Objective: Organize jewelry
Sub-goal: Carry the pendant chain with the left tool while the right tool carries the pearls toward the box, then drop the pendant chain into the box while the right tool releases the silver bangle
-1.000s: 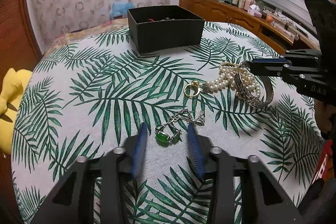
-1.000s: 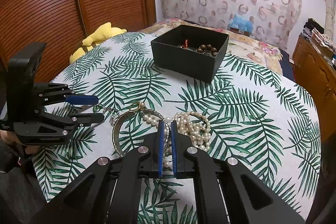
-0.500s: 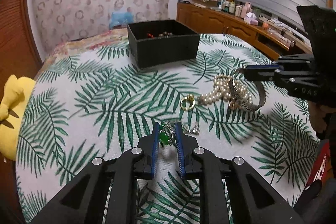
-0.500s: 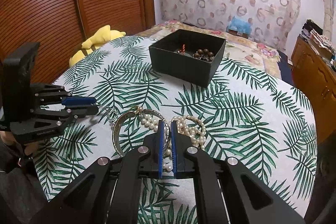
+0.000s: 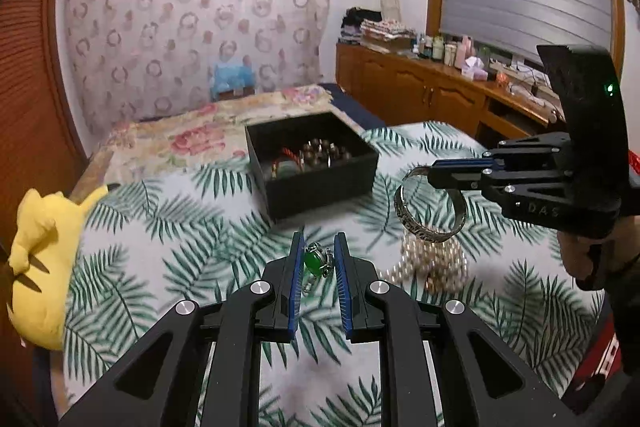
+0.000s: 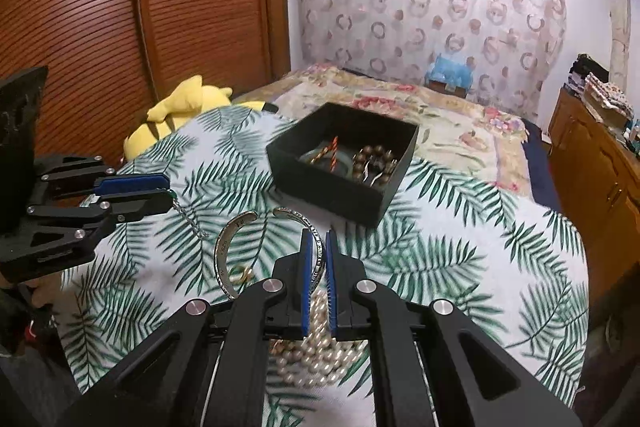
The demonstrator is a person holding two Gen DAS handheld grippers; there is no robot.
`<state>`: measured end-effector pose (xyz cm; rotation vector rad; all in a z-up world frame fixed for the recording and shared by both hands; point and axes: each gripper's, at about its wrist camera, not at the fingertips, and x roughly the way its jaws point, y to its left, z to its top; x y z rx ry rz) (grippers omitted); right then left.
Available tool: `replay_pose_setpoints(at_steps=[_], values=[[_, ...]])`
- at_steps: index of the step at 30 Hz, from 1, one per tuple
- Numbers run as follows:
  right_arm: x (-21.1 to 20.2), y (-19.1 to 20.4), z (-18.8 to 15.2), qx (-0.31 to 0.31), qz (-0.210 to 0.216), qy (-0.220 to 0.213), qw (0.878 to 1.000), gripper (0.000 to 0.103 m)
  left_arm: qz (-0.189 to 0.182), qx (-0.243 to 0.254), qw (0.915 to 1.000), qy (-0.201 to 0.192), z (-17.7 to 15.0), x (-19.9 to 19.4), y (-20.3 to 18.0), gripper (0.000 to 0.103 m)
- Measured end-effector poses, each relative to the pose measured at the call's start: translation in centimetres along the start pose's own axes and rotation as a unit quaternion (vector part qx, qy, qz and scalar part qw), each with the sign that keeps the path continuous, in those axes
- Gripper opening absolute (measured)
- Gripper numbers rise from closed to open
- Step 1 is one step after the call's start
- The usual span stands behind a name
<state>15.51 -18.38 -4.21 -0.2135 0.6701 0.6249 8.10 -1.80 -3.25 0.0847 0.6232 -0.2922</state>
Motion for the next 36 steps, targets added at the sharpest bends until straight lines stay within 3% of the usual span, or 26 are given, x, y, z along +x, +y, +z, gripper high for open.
replay_pose_setpoints(at_steps=[24,36], values=[[7.9,-4.9,7.5,0.029,-0.063,0.005,0.998,0.008,0.021,-0.002,0.9989,-0.042,7.2,2.3,2.2,0.014],[9.5,-4.6,7.1,0.034,-0.026,0.009,0.999,0.015,0.027,-0.001,0.999,-0.036,9.1,4.9,2.2,0.014]])
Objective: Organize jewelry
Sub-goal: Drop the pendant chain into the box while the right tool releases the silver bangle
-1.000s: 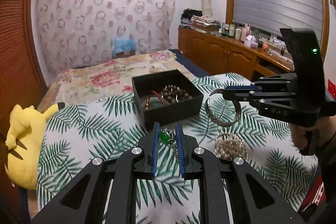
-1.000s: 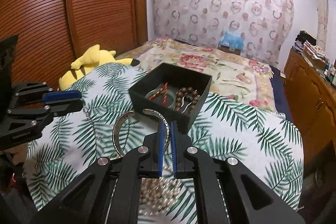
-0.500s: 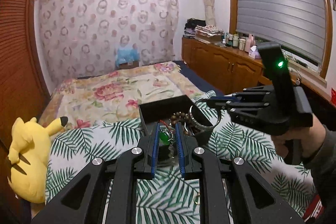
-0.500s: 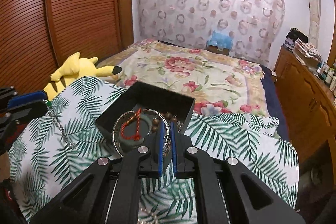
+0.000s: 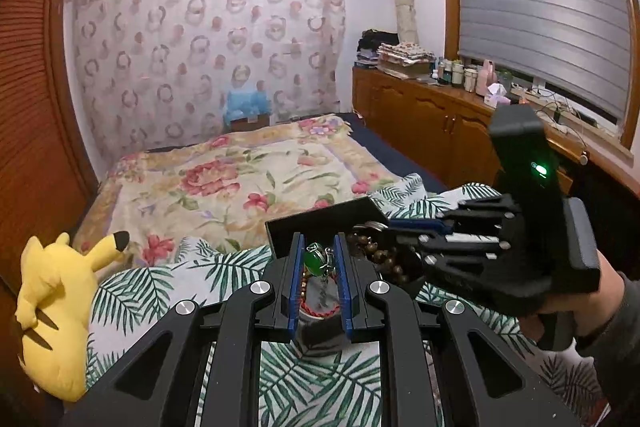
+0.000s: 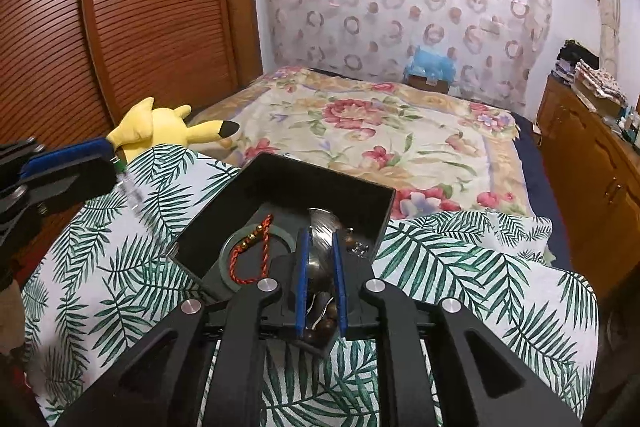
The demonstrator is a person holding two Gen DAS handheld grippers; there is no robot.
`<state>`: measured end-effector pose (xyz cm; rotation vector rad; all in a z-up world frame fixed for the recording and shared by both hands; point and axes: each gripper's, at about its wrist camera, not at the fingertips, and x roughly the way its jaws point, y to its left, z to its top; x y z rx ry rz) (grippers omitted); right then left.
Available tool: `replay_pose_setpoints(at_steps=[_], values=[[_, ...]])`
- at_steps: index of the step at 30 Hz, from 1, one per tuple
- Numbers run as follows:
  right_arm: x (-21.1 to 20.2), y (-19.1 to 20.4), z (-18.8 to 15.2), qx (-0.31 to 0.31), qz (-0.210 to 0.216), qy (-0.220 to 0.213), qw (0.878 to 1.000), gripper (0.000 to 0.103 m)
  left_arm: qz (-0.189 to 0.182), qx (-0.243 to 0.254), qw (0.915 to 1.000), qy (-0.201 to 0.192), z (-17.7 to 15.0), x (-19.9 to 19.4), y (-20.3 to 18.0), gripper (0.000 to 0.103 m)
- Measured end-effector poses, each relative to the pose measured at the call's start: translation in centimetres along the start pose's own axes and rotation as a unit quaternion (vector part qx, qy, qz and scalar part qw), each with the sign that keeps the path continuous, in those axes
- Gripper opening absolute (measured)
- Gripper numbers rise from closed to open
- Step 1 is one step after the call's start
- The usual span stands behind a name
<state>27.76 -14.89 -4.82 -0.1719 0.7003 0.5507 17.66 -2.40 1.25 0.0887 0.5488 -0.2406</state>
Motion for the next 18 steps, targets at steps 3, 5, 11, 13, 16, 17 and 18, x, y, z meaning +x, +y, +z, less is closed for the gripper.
replay_pose_setpoints(at_steps=[3,5,11,13,16,17,18], values=[[-0.6,-0.3,-0.4,0.004,0.002,-0.003,1.0,0.015,0.001,-0.001,1.0,0.003,0.3,1.1,-0.1,0.014],[-1.0,-0.6,-0.7,0.008,0.002,-0.006,1.0,0.015,0.006,0.0,1.0,0.008,0.4,1.9,-0.1,0.014],[-2.2,-1.6,-2.0,0.015,0.001,-0.011,1.0,0.015,0.015,0.0,0.9998,0.015,0.9,3.6,0.0,0.014],[-2.6,-1.8,-2.5,0.017,0.001,-0.013,1.0,0.015,0.016,0.0,0.9997,0.019,1.2,4.1,-0.1,0.014],[-3.2,-2.2,-3.2,0.022,0.001,-0.016,1.0,0.015,0.019,0.005,0.9995,0.026,1.8,4.8,-0.2,0.014],[-3.4,-2.3,-3.5,0.024,0.003,-0.018,1.0,0.015,0.019,0.005,0.9995,0.027,2.0,5.0,-0.2,0.014],[-3.7,-2.4,-3.7,0.026,0.005,-0.021,0.999,0.015,0.016,0.002,0.9995,0.029,2.1,5.2,-0.1,0.014]])
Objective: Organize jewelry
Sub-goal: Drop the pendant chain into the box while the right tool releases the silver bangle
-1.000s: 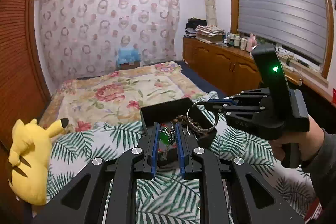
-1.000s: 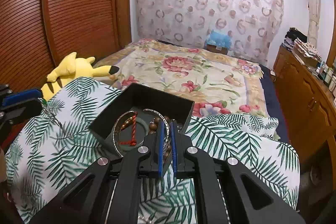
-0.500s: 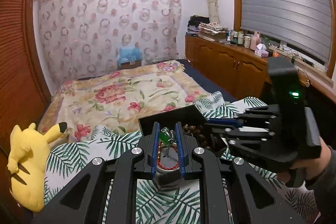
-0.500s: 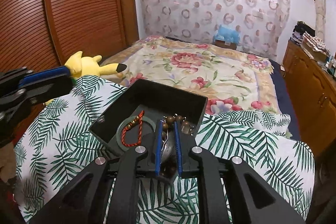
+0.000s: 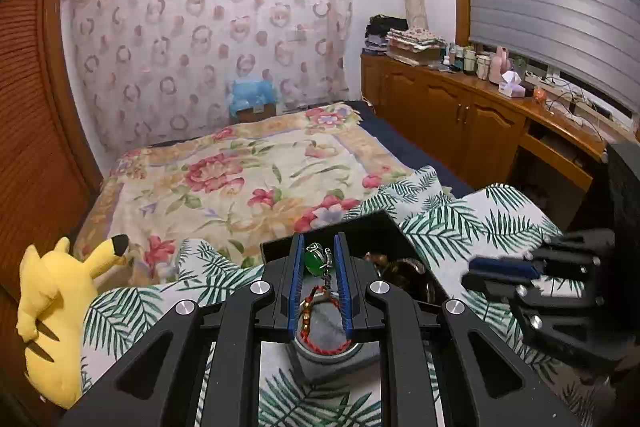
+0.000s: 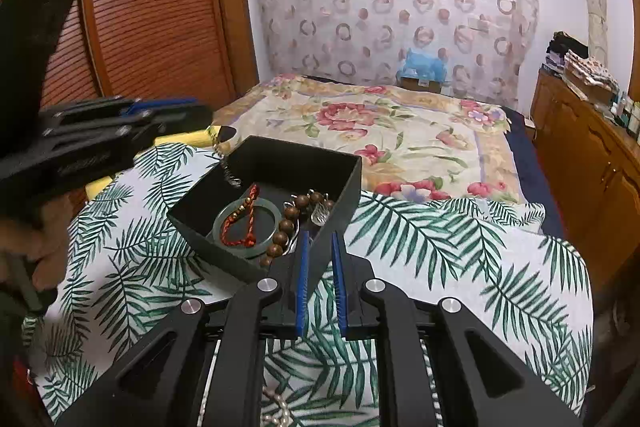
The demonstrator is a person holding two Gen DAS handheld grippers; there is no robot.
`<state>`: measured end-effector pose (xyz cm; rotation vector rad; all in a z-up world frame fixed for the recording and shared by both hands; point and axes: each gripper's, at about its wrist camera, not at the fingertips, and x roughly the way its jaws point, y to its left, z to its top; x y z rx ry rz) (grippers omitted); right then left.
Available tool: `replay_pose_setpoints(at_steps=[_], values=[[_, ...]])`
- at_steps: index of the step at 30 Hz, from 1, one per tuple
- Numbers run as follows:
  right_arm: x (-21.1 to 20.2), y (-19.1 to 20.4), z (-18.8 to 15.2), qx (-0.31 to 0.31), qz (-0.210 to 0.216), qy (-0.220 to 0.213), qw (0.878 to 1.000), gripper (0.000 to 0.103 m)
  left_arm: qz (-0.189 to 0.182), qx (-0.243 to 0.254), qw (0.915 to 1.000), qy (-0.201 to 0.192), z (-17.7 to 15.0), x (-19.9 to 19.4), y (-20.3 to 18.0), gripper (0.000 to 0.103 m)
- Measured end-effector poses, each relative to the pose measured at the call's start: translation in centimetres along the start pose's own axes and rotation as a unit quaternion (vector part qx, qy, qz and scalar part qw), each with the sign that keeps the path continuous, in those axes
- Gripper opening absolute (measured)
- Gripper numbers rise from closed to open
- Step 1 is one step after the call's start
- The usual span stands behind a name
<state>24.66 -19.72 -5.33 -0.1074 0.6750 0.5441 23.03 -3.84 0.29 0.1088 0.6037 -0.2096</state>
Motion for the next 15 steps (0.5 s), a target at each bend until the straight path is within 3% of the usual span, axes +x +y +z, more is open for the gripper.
replay_pose_setpoints(at_steps=[10,12,14,15], values=[[-1.7,-1.0,-1.2,0.009,0.008,-0.013,1.0,0.015,0.004,-0.012,0.9995,0.028,0.7,3.2,0.5,0.014],[-2.0,-1.1,-1.5,0.009,0.008,-0.015,1.0,0.015,0.0,-0.016,0.9993,0.034,0.3,3.6,0.6,0.02],[-2.1,-1.2,-1.8,0.008,0.003,-0.014,1.0,0.015,-0.006,-0.016,0.9992,0.037,-0.3,3.6,0.5,0.038],[-2.3,-1.2,-2.0,0.007,0.001,-0.014,1.0,0.015,-0.008,-0.014,0.9992,0.036,-0.6,3.4,0.3,0.04]])
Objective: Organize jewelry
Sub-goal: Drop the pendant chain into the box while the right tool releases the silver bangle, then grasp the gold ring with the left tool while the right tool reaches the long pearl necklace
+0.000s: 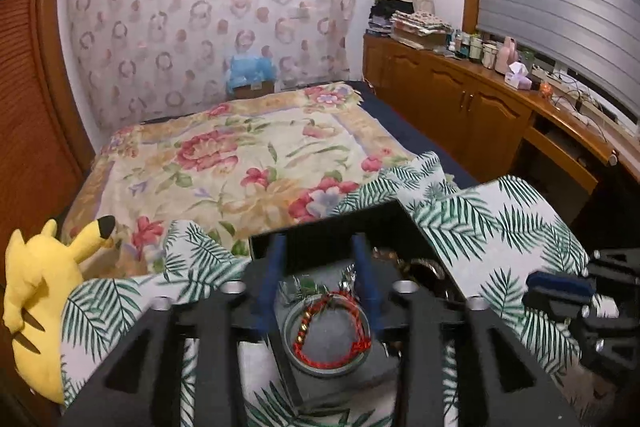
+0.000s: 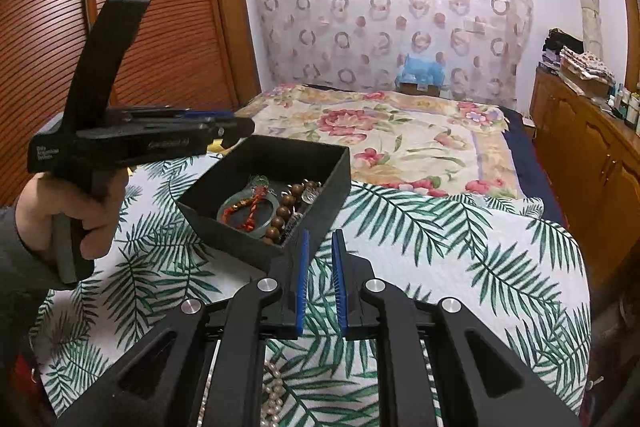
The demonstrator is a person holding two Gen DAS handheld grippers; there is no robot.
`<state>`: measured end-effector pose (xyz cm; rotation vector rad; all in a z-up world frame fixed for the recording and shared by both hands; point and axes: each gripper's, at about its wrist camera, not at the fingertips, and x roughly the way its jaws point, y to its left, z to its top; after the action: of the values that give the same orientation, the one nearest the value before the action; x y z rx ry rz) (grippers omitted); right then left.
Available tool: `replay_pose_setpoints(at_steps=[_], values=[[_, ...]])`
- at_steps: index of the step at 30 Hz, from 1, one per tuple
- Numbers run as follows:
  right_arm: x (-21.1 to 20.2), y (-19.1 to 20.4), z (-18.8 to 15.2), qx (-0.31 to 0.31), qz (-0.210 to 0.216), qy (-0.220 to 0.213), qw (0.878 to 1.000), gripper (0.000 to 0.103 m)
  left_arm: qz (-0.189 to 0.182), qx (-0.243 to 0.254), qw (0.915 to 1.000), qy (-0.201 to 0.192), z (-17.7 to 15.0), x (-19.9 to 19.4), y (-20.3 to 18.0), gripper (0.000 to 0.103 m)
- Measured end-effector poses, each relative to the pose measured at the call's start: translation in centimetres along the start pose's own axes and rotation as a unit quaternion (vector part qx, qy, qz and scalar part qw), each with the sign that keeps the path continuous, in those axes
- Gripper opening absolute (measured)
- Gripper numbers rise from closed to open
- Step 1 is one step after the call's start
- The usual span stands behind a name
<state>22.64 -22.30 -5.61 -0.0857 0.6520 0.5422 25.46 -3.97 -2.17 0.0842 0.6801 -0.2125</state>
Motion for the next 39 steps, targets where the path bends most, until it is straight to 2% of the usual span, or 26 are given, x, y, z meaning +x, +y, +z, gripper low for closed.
replay_pose_setpoints(at_steps=[3,7,9,11,15,28,39], values=[[-0.6,-0.1,-0.9,-0.002,-0.004,0.002,1.0,0.015,0.001,0.011,0.9999,0.006,-1.6,-0.7,-0.4,0.047],[-1.3,0.3,-2.3,-0.008,-0.006,0.011,1.0,0.015,-0.005,0.02,0.9998,0.006,-3.4,-2.2,-0.7,0.065],[-1.6,0.6,-3.1,-0.012,-0.005,0.016,1.0,0.015,-0.01,0.018,0.9998,0.004,-4.1,-2.8,-0.8,0.07],[-1.8,1.0,-3.8,-0.015,-0.005,0.023,1.0,0.015,-0.019,0.015,0.9997,0.003,-5.0,-3.5,-0.8,0.083],[-2.1,2.1,-5.1,-0.031,-0.006,0.036,0.999,0.014,-0.026,0.02,0.9994,0.005,-7.1,-4.6,-1.2,0.091],[-3.1,3.5,-8.0,-0.032,0.001,0.061,0.998,0.016,-0.057,0.04,0.9963,0.051,-12.8,-5.7,-2.4,0.093],[-2.7,4.0,-9.4,-0.042,0.0,0.085,0.995,0.024,-0.057,0.063,0.9919,0.094,-14.7,-4.3,-3.6,0.093]])
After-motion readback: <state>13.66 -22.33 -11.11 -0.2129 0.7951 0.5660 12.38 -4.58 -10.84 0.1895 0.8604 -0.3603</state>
